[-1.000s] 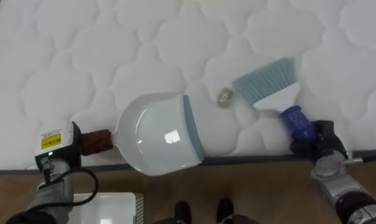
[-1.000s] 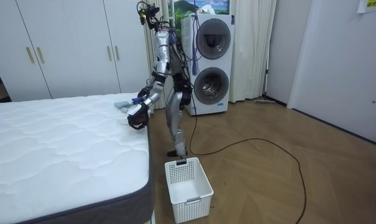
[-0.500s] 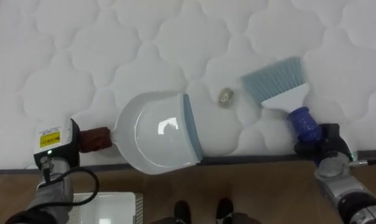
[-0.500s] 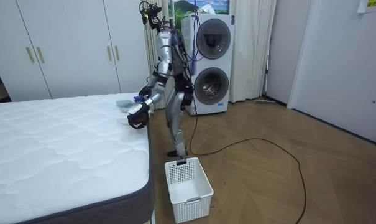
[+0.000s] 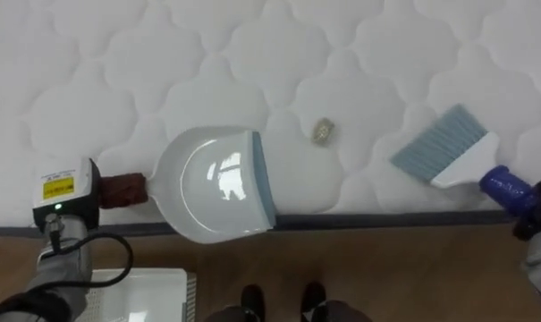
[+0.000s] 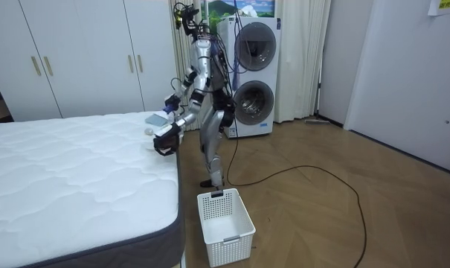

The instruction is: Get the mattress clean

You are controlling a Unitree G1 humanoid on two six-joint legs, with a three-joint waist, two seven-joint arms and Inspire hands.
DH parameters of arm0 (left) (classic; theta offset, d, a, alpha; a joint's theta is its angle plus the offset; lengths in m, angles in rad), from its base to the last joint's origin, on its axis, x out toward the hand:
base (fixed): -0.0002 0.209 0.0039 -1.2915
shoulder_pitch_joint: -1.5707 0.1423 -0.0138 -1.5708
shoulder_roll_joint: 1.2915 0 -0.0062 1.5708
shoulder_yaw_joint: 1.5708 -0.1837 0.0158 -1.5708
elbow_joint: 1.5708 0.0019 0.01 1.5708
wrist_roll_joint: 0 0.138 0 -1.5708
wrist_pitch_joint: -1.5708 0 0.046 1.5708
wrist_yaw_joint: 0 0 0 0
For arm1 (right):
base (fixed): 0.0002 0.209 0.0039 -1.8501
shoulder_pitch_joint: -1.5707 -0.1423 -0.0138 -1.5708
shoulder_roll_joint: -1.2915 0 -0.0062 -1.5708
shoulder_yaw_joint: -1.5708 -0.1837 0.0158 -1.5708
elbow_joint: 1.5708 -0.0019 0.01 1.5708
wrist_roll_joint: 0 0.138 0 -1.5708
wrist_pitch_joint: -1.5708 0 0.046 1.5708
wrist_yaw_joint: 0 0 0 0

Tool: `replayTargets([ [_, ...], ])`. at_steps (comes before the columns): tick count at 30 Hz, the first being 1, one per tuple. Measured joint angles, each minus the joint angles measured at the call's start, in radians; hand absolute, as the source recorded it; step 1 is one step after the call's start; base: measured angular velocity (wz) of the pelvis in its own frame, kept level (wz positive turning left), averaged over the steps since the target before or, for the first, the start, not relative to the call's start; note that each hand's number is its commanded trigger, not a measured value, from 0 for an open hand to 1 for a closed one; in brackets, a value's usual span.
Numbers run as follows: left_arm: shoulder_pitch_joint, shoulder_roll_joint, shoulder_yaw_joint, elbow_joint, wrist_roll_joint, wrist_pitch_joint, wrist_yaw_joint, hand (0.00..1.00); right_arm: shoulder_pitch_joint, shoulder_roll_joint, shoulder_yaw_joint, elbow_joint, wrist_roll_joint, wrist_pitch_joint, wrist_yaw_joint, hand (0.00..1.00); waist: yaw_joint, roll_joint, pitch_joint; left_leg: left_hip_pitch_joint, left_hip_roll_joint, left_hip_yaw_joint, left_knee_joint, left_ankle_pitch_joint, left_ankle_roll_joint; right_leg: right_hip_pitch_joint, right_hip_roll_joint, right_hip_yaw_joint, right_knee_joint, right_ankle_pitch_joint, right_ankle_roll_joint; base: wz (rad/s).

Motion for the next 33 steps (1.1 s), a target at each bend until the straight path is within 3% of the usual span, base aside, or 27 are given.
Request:
replayTargets([
  [2, -0.008, 0.004, -0.001, -0.004, 0.001, 0.005, 0.009, 1.0, -0.031, -0.019, 0.027, -0.001, -0.07, 0.011, 0.0, 1.0, 0.003, -0.007, 0.0017, -0.007, 0.001, 0.0, -0.001, 0.0, 0.0, -0.009, 0.0, -0.001, 0.001, 0.001, -0.002, 0.0],
  [11, -0.02, 0.025, -0.004, -0.007, 0.019, 0.027, 0.009, 1.0, -0.109, -0.03, 0.106, -0.005, -0.279, 0.047, 0.0, 1.0, 0.022, -0.04, 0.0055, -0.001, 0.019, 0.029, 0.008, 0.0, -0.001, -0.005, 0.001, -0.016, -0.003, 0.012, -0.01, -0.09],
  [15, -0.028, 0.028, -0.003, -0.01, 0.041, 0.037, 0.01, 1.0, -0.133, -0.036, 0.123, -0.016, -0.383, 0.067, 0.002, 1.0, 0.031, -0.055, 0.0137, -0.003, 0.019, 0.031, 0.006, 0.0, -0.001, -0.007, 0.001, -0.017, -0.004, 0.011, -0.01, 0.0],
  [20, -0.031, 0.028, -0.001, -0.037, 0.078, 0.052, 0.01, 1.0, -0.144, -0.076, 0.16, -0.113, -0.558, 0.088, 0.013, 1.0, 0.05, -0.066, 0.0202, -0.008, 0.021, 0.033, 0.008, 0.0, -0.001, -0.013, 0.0, -0.02, -0.004, 0.011, -0.01, 0.0],
  [26, -0.03, 0.028, -0.001, -0.044, 0.077, 0.054, 0.01, 1.0, -0.17, -0.085, 0.175, -0.168, -0.674, 0.09, 0.029, 1.0, 0.054, -0.07, 0.0207, -0.01, 0.029, 0.026, 0.015, -0.002, -0.004, 0.003, 0.0, -0.05, -0.023, 0.014, -0.014, 0.02],
  [29, -0.029, 0.029, -0.001, -0.047, 0.079, 0.057, 0.01, 1.0, -0.171, -0.086, 0.205, -0.223, -0.717, 0.111, 0.051, 1.0, 0.056, -0.073, 0.0193, -0.009, 0.029, 0.027, 0.011, -0.002, -0.004, 0.004, -0.001, -0.058, -0.027, 0.015, -0.016, 0.0],
  [33, -0.028, 0.037, -0.001, -0.047, 0.08, 0.057, 0.003, 1.0, -0.181, -0.087, 0.245, -0.272, -0.757, 0.117, 0.081, 1.0, 0.058, -0.089, 0.0176, 0.001, 0.03, 0.028, 0.004, -0.001, -0.005, 0.012, 0.001, -0.058, -0.031, 0.016, -0.018, 0.0],
])
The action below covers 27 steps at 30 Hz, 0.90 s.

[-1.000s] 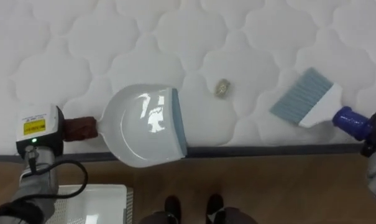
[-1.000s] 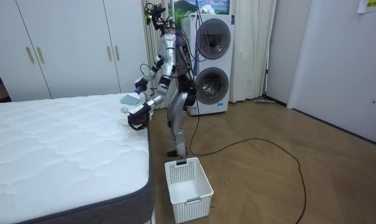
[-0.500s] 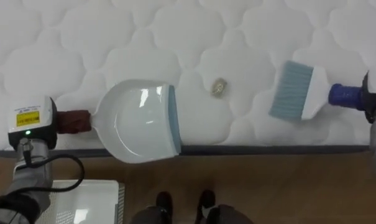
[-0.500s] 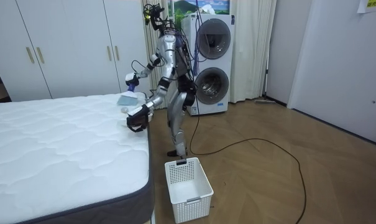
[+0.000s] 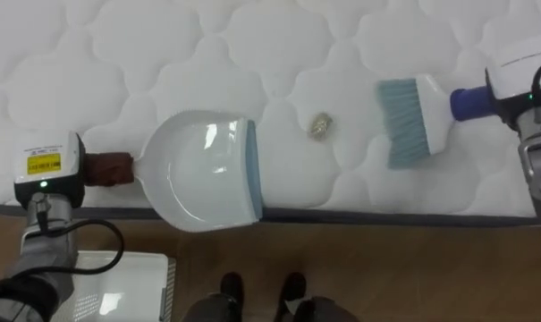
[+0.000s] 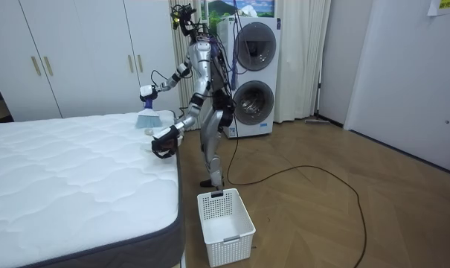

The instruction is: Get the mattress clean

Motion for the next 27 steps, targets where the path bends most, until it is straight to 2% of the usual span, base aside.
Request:
replayTargets([
  [10, 0.001, 0.0, 0.0, -0.021, 0.0, 0.0, -0.023, 1.0, 0.0, 0.003, 0.037, -0.095, -0.052, 0.003, 0.048, 1.0, 0.021, -0.02, 0.0048, 0.007, 0.004, -0.001, 0.001, 0.0, 0.0, 0.02, 0.005, -0.006, -0.022, 0.001, 0.001, 0.0],
  [16, 0.008, -0.002, 0.0, -0.028, -0.004, 0.001, -0.069, 1.0, 0.001, 0.044, 0.046, -0.133, -0.087, 0.002, 0.095, 1.0, 0.023, -0.019, 0.0045, 0.019, 0.018, -0.007, -0.008, -0.001, -0.001, 0.059, 0.025, -0.024, -0.083, 0.026, 0.005, 0.0],
  [21, 0.017, -0.007, -0.002, -0.029, -0.024, 0.001, -0.07, 1.0, 0.002, 0.047, 0.068, -0.167, -0.077, -0.002, 0.134, 1.0, 0.025, -0.018, 0.0045, 0.022, 0.023, -0.009, -0.019, 0.0, 0.0, 0.073, 0.035, -0.032, -0.11, 0.052, 0.008, 0.01],
  [27, 0.02, -0.007, -0.003, -0.029, -0.025, -0.007, -0.068, 1.0, 0.012, 0.065, 0.073, -0.171, -0.067, -0.013, 0.153, 1.0, 0.025, -0.011, 0.0048, 0.029, 0.023, -0.012, -0.023, -0.001, 0.0, 0.084, 0.033, -0.044, -0.116, 0.052, 0.008, 0.02],
])
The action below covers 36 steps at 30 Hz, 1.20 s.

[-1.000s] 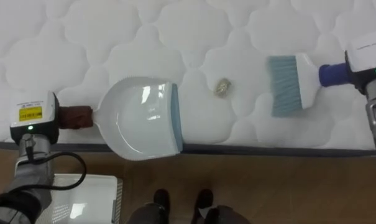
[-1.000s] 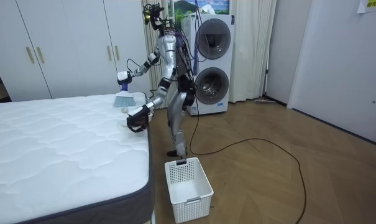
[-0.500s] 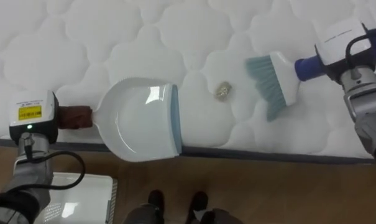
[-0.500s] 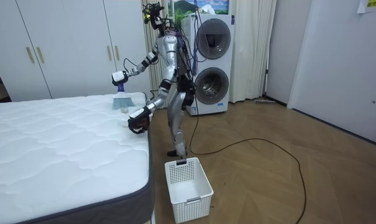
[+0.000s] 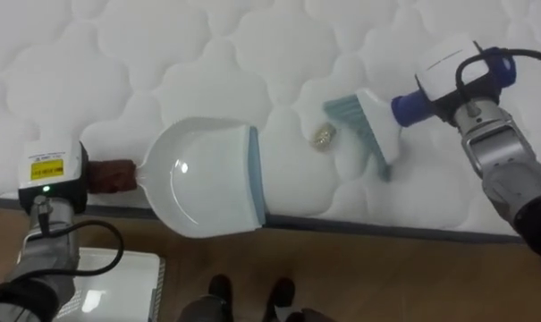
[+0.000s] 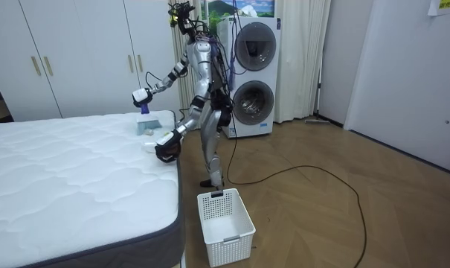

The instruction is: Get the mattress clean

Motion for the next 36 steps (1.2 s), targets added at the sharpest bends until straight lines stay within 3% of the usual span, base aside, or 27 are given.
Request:
replayTargets([
  [9, 0.018, -0.008, 0.0, -0.012, -0.021, -0.006, 0.004, 1.0, 0.04, 0.01, -0.002, -0.045, 0.0, 0.001, 0.032, 1.0, -0.001, 0.031, -0.0065, 0.009, -0.003, 0.002, -0.016, 0.001, -0.001, 0.001, -0.007, -0.015, 0.005, 0.0, -0.001, 0.0],
  [19, 0.019, -0.013, 0.0, -0.032, -0.017, -0.003, 0.003, 1.0, 0.073, 0.07, -0.003, -0.083, 0.058, -0.013, 0.041, 1.0, -0.001, 0.032, -0.0067, 0.009, -0.003, 0.003, -0.019, 0.001, -0.001, 0.0, -0.006, -0.015, 0.003, 0.001, -0.002, 0.0],
  [28, 0.018, -0.013, 0.002, -0.055, 0.011, -0.003, 0.004, 1.0, 0.073, 0.085, 0.001, -0.153, 0.086, -0.053, 0.064, 1.0, 0.016, 0.032, -0.0067, 0.006, -0.004, 0.003, -0.017, 0.001, -0.001, -0.003, -0.007, -0.018, 0.001, 0.0, -0.002, 0.0],
  [36, 0.019, -0.015, 0.002, -0.056, 0.011, -0.004, 0.004, 1.0, 0.073, 0.089, 0.0, -0.195, 0.116, -0.062, 0.111, 1.0, 0.016, 0.035, -0.0055, 0.001, -0.004, -0.004, -0.012, 0.001, -0.001, -0.002, -0.009, -0.031, 0.001, 0.0, -0.002, 0.01],
])
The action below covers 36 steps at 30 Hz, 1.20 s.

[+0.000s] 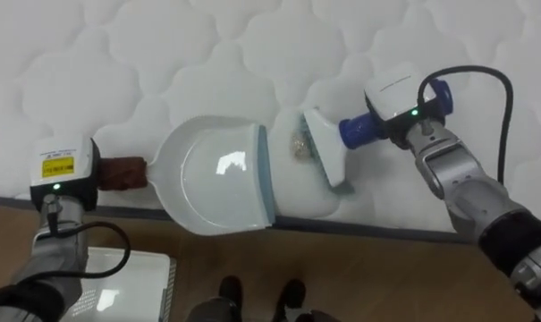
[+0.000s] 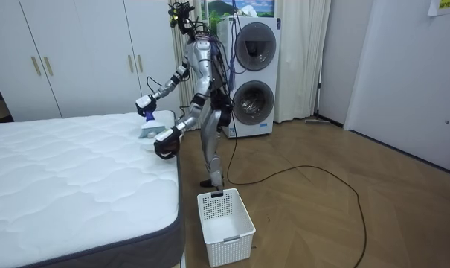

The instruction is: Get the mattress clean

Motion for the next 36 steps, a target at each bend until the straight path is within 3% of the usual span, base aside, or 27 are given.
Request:
replayTargets([
  [7, 0.001, -0.004, 0.0, 0.0, -0.001, -0.001, 0.0, 1.0, 0.0, 0.028, 0.003, -0.025, 0.068, -0.005, 0.056, 1.0, 0.014, 0.026, -0.0013, 0.0, -0.002, -0.001, -0.002, 0.0, 0.0, -0.001, -0.006, -0.016, 0.002, -0.001, -0.002, 0.0],
  [14, 0.01, -0.005, 0.0, 0.006, 0.01, -0.009, 0.0, 1.0, 0.0, 0.034, 0.002, -0.024, 0.226, -0.011, 0.118, 1.0, 0.019, 0.028, -0.002, 0.0, -0.002, 0.001, 0.0, 0.0, 0.0, -0.001, -0.005, -0.012, 0.002, -0.002, -0.003, 0.0],
  [21, 0.009, -0.025, 0.0, 0.006, 0.015, -0.007, 0.0, 1.0, 0.0, 0.037, 0.002, -0.017, 0.276, -0.011, 0.14, 1.0, 0.037, 0.03, -0.0025, 0.003, -0.002, 0.002, 0.0, 0.0, 0.0, -0.001, -0.005, -0.01, 0.003, -0.002, -0.003, 0.0],
  [36, 0.008, -0.032, 0.0, 0.006, 0.035, -0.005, 0.001, 1.0, 0.0, 0.041, 0.001, 0.001, 0.315, -0.011, 0.176, 1.0, 0.037, 0.048, -0.0022, 0.003, -0.002, 0.002, 0.001, 0.0, 0.0, 0.0, -0.005, -0.009, 0.005, -0.002, -0.004, 0.0],
])
